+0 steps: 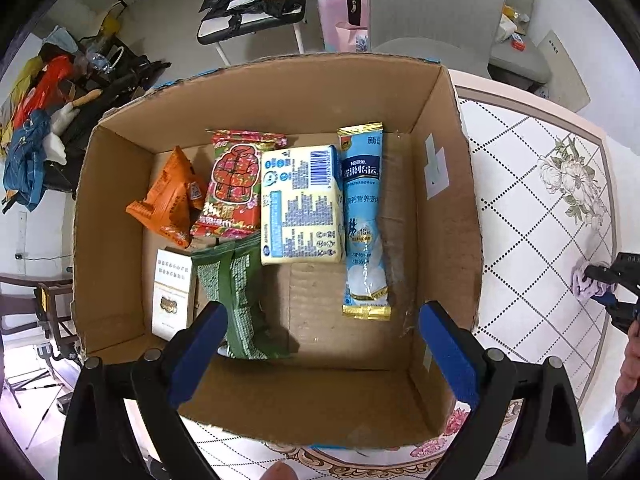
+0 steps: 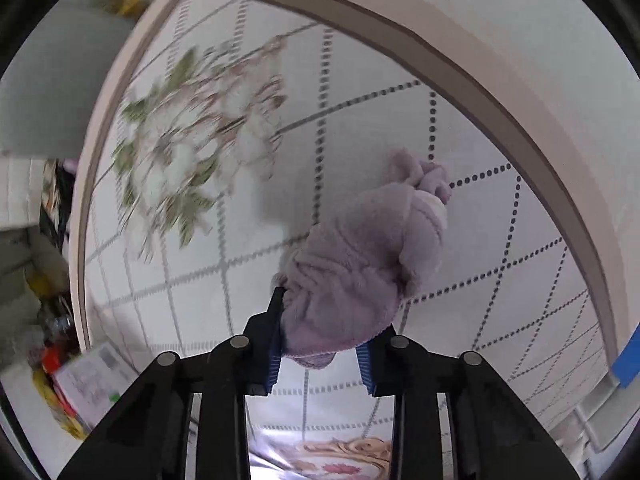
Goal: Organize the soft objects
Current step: 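Carry the lilac cloth into the box and open the right tool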
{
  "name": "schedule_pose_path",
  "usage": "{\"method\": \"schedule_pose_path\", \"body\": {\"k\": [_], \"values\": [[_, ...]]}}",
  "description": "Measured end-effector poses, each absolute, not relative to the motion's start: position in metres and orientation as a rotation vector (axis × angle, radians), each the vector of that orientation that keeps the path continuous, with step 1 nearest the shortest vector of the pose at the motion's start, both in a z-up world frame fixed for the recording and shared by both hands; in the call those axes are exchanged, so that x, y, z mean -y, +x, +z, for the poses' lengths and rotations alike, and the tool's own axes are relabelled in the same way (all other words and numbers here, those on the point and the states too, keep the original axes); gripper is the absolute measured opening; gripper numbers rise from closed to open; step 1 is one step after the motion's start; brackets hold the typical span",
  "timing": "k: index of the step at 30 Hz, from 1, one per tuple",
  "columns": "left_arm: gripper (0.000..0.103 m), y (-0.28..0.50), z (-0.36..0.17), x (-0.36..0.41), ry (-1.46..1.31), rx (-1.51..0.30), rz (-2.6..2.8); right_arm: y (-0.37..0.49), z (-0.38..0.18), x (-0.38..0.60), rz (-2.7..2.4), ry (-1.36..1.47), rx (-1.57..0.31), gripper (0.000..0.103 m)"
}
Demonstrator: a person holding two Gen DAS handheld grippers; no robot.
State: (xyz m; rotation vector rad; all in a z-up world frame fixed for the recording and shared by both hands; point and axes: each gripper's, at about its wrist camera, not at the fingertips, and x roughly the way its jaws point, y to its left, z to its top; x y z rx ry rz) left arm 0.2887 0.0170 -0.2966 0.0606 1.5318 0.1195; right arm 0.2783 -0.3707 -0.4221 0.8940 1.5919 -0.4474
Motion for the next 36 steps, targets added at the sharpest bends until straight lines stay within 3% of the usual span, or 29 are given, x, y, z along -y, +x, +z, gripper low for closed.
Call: {"method": "schedule_pose_path", "body": {"k": [14, 18, 25, 36], "values": [[0.098, 0.239, -0.222, -0.096, -0.084, -1.463, 0.160, 0.271, -0.242, 0.159, 0.269, 0.442, -1.496, 0.032], [0.098, 0.233, -0.209, -0.128, -0.126, -1.440, 0.193, 0.264, -0.214, 0.096, 0.410, 0.297, -1.489, 0.032], [0.098, 0.241, -0.229, -0.158, -0.114, -1.465, 0.216, 0.265, -0.233, 0.014, 0.456, 0.088, -1.560, 0.032], [0.098, 0.269, -0.291, -0.174, -0.135, -1.564, 0.136, 0.281, -0.312, -0.020, 0.398, -0.035, -1.683, 0.033]]}}
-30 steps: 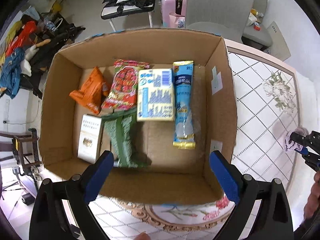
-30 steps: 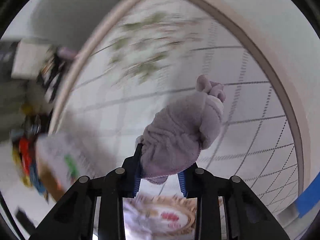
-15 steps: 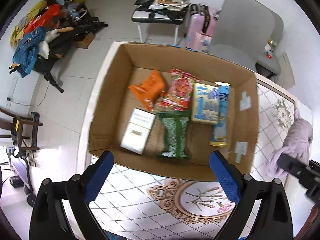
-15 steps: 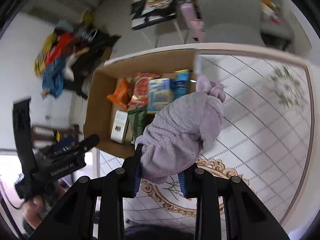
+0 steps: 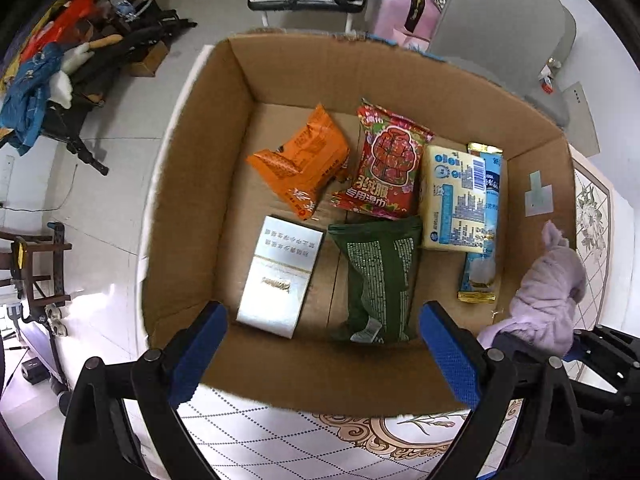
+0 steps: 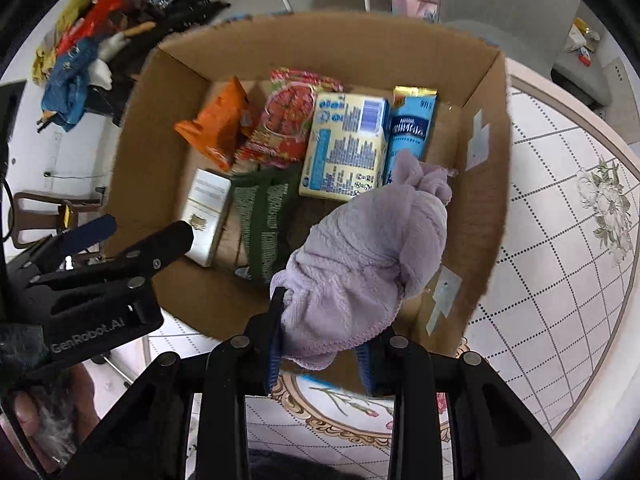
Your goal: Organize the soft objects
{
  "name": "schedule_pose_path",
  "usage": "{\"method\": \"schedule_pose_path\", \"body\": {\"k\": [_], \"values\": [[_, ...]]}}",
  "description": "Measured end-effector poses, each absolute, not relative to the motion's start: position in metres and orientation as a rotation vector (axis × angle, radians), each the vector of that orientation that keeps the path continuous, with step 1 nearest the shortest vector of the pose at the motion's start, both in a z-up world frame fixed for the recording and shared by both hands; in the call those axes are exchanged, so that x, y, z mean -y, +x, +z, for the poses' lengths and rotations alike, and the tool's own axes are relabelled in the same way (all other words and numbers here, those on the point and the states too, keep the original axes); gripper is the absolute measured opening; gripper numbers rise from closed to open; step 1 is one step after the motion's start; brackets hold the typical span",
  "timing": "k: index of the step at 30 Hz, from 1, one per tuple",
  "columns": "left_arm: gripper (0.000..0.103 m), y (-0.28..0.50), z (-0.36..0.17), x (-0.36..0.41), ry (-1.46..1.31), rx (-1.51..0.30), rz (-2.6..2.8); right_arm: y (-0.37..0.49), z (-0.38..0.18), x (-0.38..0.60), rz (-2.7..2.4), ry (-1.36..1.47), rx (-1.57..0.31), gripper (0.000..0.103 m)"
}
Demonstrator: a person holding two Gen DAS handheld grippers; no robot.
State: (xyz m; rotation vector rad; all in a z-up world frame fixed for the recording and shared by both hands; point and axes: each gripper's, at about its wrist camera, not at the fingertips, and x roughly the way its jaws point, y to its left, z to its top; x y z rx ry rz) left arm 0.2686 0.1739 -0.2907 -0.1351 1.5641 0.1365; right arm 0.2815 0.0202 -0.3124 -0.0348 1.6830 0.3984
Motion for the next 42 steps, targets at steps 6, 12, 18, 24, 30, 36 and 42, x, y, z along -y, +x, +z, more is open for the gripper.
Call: {"method": "schedule_pose_path", "body": {"k": [6, 12, 18, 24, 30, 36, 42], "values": [[0.098, 0.277, -0.305, -0.176, -0.148, -1.585, 0.118, 0.281, -0.336, -0.024, 0.370, -0.087, -1.721, 0.042], [0.098, 0.275, -0.292, -0.174, -0.131, -1.559, 0.112, 0.280, -0.320, -0.016, 0.312, -0.106, -1.652, 0.083], [0.098, 0.263, -0.259, -0.172, -0.122, -1.496, 0.115, 0.274, -0.277, -0.004, 0.208, -0.131, -1.527, 0.090], [0.098, 0.234, -0.209, -0.167, -0.118, -1.419, 0.109, 0.253, -0.230, 0.010, 0.162, -0.083, -1.435, 0.092], [0.098, 0.193, -0.141, -0.154, -0.077, -1.308, 0.089, 0.208, -0.160, 0.023, 0.144, -0.054, -1.306, 0.092], [0.098, 0.144, -0.075, -0.145, -0.070, -1.175, 0.084, 0.149, -0.081, 0.041, 0.129, -0.034, -1.152, 0.092], [0.098, 0.104, -0.036, -0.134, -0.047, -1.106, 0.083, 0.100, -0.041, 0.055, 0.114, -0.023, -1.092, 0.092]]}}
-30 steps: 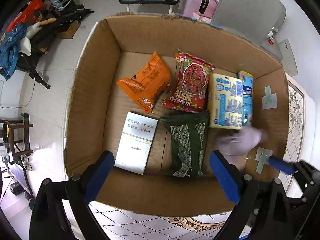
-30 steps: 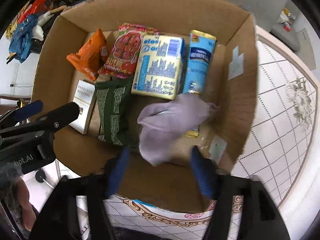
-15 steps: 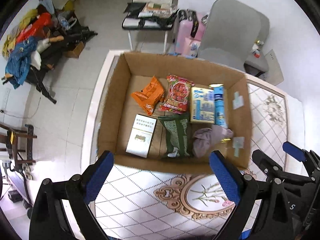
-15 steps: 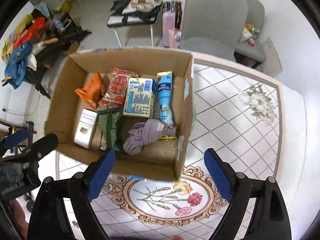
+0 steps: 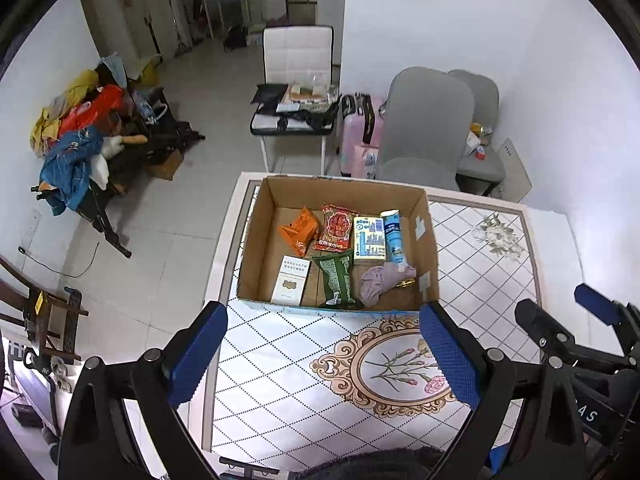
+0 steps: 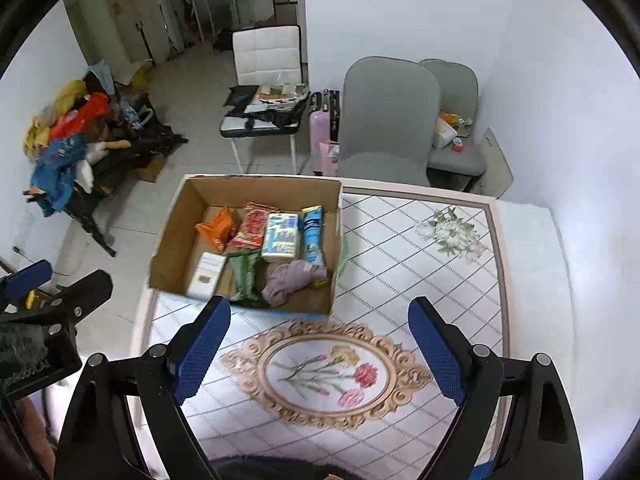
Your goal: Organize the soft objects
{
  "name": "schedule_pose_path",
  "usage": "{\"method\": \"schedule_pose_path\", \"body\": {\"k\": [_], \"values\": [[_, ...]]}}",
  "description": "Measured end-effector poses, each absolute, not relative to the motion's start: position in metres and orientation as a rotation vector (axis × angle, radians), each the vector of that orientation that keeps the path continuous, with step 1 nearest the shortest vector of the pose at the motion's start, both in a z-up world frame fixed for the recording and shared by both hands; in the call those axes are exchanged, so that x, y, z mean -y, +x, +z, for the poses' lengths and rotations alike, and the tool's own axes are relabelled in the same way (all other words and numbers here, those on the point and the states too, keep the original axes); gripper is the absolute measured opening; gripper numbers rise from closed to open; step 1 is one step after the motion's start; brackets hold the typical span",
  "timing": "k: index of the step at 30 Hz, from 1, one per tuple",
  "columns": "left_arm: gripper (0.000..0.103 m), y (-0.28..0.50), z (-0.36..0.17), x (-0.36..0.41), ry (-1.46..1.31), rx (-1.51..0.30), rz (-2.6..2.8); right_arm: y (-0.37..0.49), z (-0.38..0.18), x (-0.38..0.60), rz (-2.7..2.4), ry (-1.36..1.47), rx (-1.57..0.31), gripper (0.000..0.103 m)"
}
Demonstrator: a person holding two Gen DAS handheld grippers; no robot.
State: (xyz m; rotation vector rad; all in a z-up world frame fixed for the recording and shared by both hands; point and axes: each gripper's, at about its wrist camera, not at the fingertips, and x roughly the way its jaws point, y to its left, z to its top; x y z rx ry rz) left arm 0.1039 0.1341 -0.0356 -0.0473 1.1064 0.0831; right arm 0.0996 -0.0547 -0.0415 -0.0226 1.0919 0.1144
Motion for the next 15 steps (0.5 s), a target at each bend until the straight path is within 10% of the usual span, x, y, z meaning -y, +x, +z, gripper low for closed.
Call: {"method": "schedule_pose_path", "body": {"k": [15], "values": [[0.098, 0.047, 0.025, -0.130, -0.057, -1.002, 0.099, 0.033, 0.032, 0.080, 0.101, -0.021, -1.009, 0.092]]}}
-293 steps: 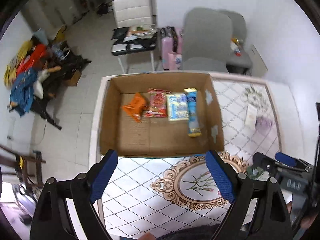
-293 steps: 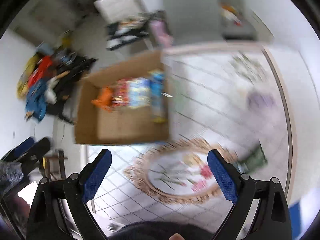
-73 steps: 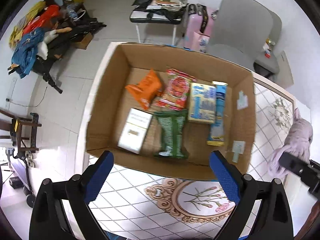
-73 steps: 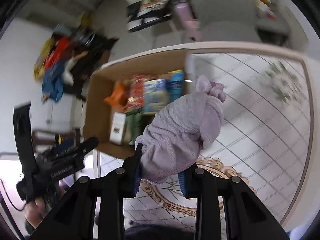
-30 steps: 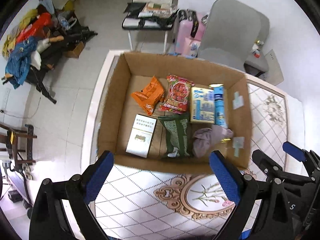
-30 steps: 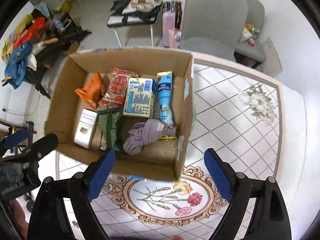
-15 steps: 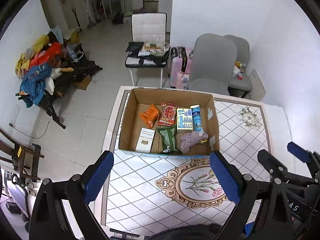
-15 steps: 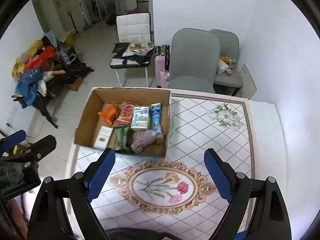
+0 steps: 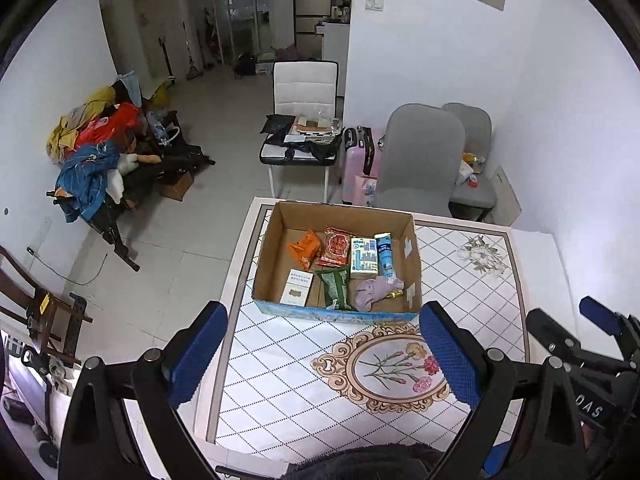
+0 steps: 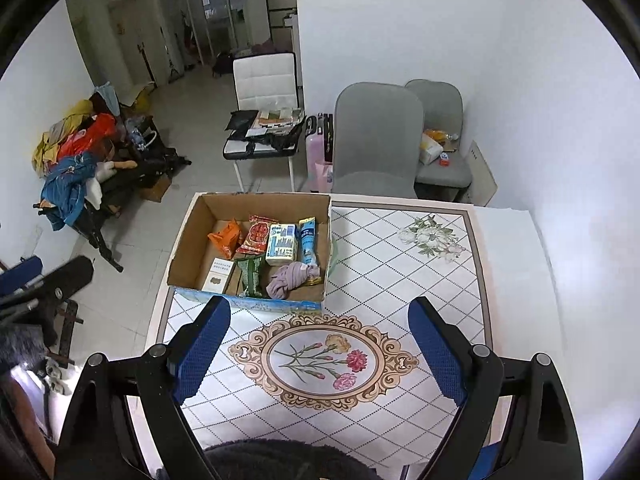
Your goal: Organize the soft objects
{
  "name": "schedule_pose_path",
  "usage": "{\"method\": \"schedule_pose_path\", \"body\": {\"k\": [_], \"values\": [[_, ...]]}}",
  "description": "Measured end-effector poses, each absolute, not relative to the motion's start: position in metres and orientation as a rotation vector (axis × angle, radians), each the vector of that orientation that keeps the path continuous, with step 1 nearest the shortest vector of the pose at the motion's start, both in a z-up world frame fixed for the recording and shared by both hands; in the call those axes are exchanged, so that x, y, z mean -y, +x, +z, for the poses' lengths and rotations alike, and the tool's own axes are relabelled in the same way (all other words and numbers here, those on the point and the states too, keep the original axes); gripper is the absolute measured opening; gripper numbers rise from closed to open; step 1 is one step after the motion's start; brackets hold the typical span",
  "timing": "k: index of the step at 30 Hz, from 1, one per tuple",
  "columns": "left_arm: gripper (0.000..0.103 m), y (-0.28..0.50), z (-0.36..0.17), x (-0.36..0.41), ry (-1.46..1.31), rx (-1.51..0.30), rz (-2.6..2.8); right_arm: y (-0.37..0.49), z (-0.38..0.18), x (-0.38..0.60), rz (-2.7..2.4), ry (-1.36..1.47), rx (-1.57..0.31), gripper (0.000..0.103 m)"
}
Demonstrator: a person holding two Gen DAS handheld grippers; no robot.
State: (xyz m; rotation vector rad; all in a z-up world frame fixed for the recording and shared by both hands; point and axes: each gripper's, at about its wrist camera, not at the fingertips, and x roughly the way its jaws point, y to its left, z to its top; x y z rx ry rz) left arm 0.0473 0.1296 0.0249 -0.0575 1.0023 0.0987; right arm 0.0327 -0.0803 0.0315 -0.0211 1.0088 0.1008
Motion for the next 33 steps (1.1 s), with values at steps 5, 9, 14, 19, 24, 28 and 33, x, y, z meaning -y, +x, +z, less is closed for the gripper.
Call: {"method": "schedule_pose_path", "body": {"k": [5, 9, 14, 19, 24, 28, 33], "values": [[0.098, 0.042, 0.025, -0.122, -0.045, -1.008, 0.087, 0.026, 0.042, 0.082, 0.096, -0.021, -0.995, 0.092], [0.098, 0.042, 0.023, -0.117, -0.033, -1.011, 0.080, 0.024, 0.044, 0.080, 0.090, -0.033, -0.991, 0.092], [0.098, 0.041, 0.021, -0.117, -0.034, -1.016, 0.080, 0.023, 0.050, 0.081, 0.073, -0.033, -0.985, 0.092], [0.098, 0.039, 0.019, -0.120, -0.044, -1.018, 0.091, 0.025, 0.052, 0.082, 0.065, -0.034, -0.981, 0.092], [0.098, 0.039, 0.021, -0.124, -0.045, -1.018, 0.094, 0.026, 0.054, 0.082, 0.058, -0.031, -0.981, 0.092], [0.098, 0.041, 0.022, -0.123, -0.037, -1.015, 0.092, 0.027, 0.053, 0.084, 0.054, -0.024, -0.977, 0.092], [0.098, 0.041, 0.022, -0.124, -0.037, -1.013, 0.089, 0.027, 0.054, 0.083, 0.050, -0.026, -0.973, 0.092]]}}
